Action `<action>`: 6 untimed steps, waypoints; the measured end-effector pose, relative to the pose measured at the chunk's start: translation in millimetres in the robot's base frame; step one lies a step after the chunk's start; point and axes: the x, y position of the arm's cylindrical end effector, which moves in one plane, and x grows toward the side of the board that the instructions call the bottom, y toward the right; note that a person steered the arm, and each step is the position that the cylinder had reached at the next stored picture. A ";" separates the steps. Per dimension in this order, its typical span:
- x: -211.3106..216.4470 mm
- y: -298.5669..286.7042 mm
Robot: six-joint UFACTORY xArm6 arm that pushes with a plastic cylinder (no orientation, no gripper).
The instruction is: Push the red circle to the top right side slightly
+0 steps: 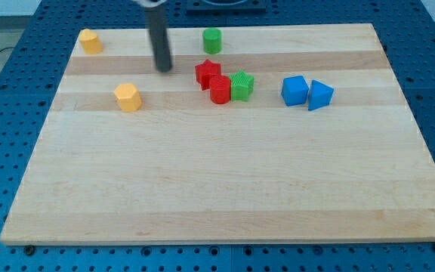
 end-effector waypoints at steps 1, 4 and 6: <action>37.9 -33.7; 73.2 73.3; 49.6 136.2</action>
